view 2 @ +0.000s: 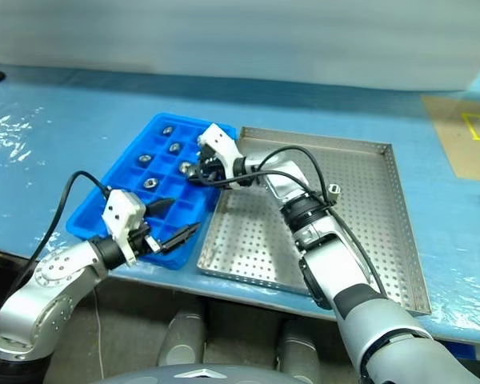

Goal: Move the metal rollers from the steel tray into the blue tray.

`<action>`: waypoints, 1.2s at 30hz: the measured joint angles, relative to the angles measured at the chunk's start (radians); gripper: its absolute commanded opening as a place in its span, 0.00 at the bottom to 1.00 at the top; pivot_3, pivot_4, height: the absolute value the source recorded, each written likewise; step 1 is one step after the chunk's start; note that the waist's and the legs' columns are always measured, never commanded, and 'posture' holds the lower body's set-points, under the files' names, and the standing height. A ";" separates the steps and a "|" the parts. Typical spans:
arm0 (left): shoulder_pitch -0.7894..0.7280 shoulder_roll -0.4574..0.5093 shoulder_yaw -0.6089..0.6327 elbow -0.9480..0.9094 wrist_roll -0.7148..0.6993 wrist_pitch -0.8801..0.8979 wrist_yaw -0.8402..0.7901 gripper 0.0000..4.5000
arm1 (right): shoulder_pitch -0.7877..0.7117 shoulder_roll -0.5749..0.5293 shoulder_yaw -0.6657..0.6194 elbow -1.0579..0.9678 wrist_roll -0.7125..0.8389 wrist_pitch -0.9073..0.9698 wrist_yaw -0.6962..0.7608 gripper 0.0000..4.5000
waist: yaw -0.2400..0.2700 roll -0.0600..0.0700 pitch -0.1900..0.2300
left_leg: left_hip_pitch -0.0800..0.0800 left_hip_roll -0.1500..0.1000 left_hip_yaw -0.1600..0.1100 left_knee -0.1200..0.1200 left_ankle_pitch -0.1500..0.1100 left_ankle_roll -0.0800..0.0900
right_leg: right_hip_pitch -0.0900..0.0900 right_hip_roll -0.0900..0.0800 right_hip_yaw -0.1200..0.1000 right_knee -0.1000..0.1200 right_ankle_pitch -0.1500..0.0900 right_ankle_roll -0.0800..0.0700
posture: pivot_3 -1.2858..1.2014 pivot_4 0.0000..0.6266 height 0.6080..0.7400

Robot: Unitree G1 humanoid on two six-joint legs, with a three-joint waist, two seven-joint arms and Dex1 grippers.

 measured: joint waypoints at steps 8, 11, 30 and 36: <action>0.021 0.011 0.005 -0.037 -0.015 0.004 0.025 1.00 | -0.018 0.020 0.006 0.073 -0.041 -0.032 0.011 0.37 | 0.027 0.000 0.000 | -0.001 0.000 0.000 0.000 0.000 0.000 | -0.001 0.000 0.000 0.000 0.000 0.000 | 0.72 0.24 1.00; 0.019 0.017 0.005 -0.037 -0.018 0.011 0.033 1.00 | -0.018 0.019 0.009 0.078 -0.059 -0.039 0.012 0.37 | 0.035 0.000 0.000 | -0.001 0.000 0.000 0.000 0.000 0.000 | -0.001 0.000 0.001 0.000 0.000 0.000 | 0.72 0.24 1.00; -0.083 0.007 -0.046 0.027 -0.020 0.006 0.014 1.00 | -0.010 -0.022 -0.095 0.086 -0.104 -0.091 -0.068 0.99 | 0.046 0.000 0.000 | -0.001 0.000 0.000 0.001 0.000 -0.001 | -0.001 0.000 0.002 0.001 0.000 0.000 | 0.66 0.24 1.00; -0.208 0.000 -0.104 0.174 -0.006 -0.050 -0.058 1.00 | 0.004 -0.109 -0.175 0.083 -0.106 -0.091 -0.175 0.99 | 0.027 0.000 0.000 | -0.001 0.000 0.000 0.003 0.003 -0.006 | 0.000 0.000 0.001 0.003 0.000 0.000 | 0.60 0.24 1.00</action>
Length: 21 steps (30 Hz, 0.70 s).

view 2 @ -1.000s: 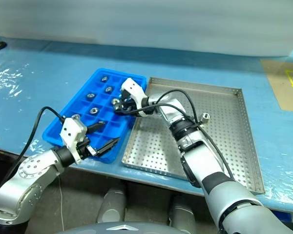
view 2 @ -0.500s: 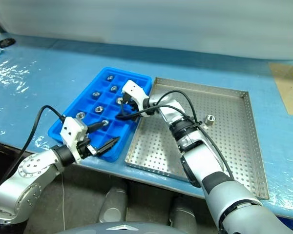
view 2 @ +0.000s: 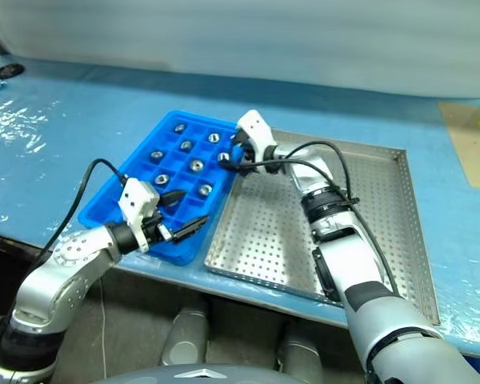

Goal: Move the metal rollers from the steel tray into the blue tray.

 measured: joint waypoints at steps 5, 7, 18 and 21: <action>-0.139 -0.028 -0.067 0.148 0.026 -0.054 -0.079 1.00 | 0.050 -0.065 -0.056 -0.042 0.000 0.034 -0.103 0.99 | -0.049 0.000 0.000 | 0.000 -0.001 0.001 0.001 0.000 0.000 | 0.000 0.000 0.000 0.000 0.000 0.000 | 0.55 0.24 1.00; -0.183 -0.045 -0.086 0.202 0.037 -0.079 -0.107 1.00 | 0.072 -0.089 -0.082 -0.062 0.000 0.060 -0.142 0.99 | -0.071 0.000 0.000 | 0.000 -0.001 0.001 0.001 0.001 -0.001 | 0.000 0.000 0.000 0.000 0.000 0.000 | 0.54 0.24 1.00; -0.291 -0.097 -0.160 0.356 0.077 -0.148 -0.224 1.00 | 0.246 -0.198 -0.155 -0.251 0.002 0.275 -0.254 0.99 | -0.154 0.000 0.000 | 0.005 -0.001 0.003 0.000 0.000 0.000 | 0.002 0.001 0.000 0.000 0.001 0.000 | 0.49 0.24 1.00; -0.313 -0.108 -0.167 0.377 0.083 -0.156 -0.243 1.00 | 0.282 -0.205 -0.156 -0.316 0.025 0.343 -0.251 0.99 | -0.163 0.000 0.000 | 0.008 -0.002 0.004 0.000 0.000 0.000 | 0.005 0.001 0.001 0.000 0.001 0.000 | 0.49 0.24 1.00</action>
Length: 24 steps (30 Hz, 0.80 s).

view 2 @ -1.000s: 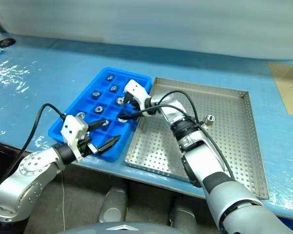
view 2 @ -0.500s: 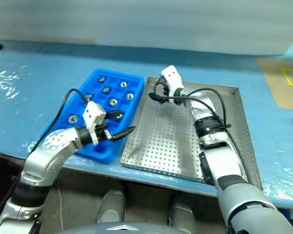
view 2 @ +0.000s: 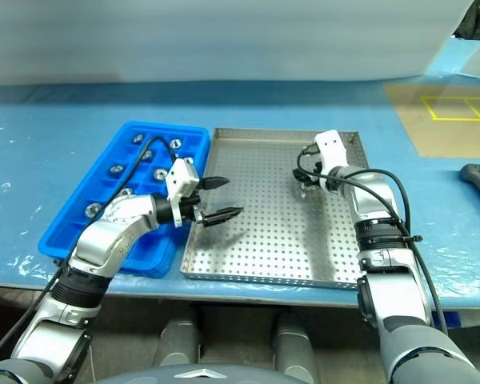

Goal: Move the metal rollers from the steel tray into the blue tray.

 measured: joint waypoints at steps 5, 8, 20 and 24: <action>-0.025 -0.009 -0.009 0.028 0.015 -0.013 -0.023 1.00 | 0.013 -0.003 -0.005 -0.055 0.028 0.057 0.000 0.99 | -0.009 0.000 0.000 | 0.001 0.000 0.000 0.000 0.000 0.000 | 0.001 0.000 0.000 0.000 0.000 0.000 | 0.48 0.24 1.00; -0.027 -0.011 -0.009 0.032 0.020 -0.017 -0.034 1.00 | 0.024 -0.003 -0.006 -0.061 0.044 0.079 -0.002 0.99 | -0.010 0.000 0.000 | 0.001 0.000 0.000 0.000 0.000 0.000 | 0.001 0.000 0.000 -0.001 0.000 0.000 | 0.48 0.24 1.00; -0.027 -0.011 -0.009 0.034 0.023 -0.018 -0.036 1.00 | 0.040 -0.003 -0.004 -0.061 0.058 0.118 0.007 0.54 | -0.009 0.000 0.000 | 0.001 0.000 0.001 0.000 0.000 0.001 | 0.001 0.000 0.000 -0.001 0.000 0.000 | 0.49 0.24 1.00; -0.027 -0.009 -0.008 0.034 0.022 -0.017 -0.035 1.00 | 0.040 -0.003 -0.003 -0.061 0.062 0.117 0.016 0.36 | -0.009 0.000 0.000 | 0.001 0.000 0.001 0.000 0.000 0.001 | 0.001 0.000 0.000 -0.001 0.000 0.000 | 0.49 0.24 1.00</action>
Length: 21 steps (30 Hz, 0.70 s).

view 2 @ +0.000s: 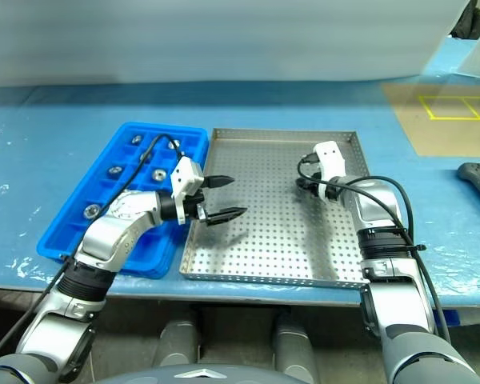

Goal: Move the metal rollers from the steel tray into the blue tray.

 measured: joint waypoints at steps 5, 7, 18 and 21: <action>0.000 0.003 0.002 0.000 0.000 0.000 0.000 1.00 | 0.001 -0.004 0.009 0.000 0.002 -0.002 0.006 0.36 | 0.000 0.000 0.000 | 0.000 0.000 0.000 0.000 0.000 0.000 | 0.000 0.000 0.000 0.000 0.000 0.000 | 0.49 0.24 1.00; 0.001 0.008 0.003 -0.003 -0.001 0.002 0.000 1.00 | 0.007 -0.004 0.013 -0.005 0.002 -0.014 0.008 0.36 | 0.001 0.000 0.000 | 0.000 0.000 0.000 0.000 0.000 0.000 | 0.000 0.000 0.000 0.000 0.000 0.000 | 0.50 0.24 1.00; 0.104 0.070 0.088 -0.161 -0.040 0.080 0.053 1.00 | -0.025 0.068 0.085 -0.080 0.058 -0.094 0.132 0.36 | 0.010 0.000 0.000 | -0.001 0.000 0.000 -0.001 -0.001 0.001 | -0.001 0.000 -0.001 -0.001 0.000 0.000 | 0.57 0.24 1.00; 0.173 0.103 0.132 -0.241 -0.059 0.116 0.083 1.00 | -0.049 0.084 0.116 -0.077 0.067 -0.129 0.186 0.36 | 0.020 0.000 0.000 | -0.001 0.001 0.000 -0.002 -0.001 0.001 | -0.001 0.000 -0.001 -0.001 0.000 0.000 | 0.59 0.24 1.00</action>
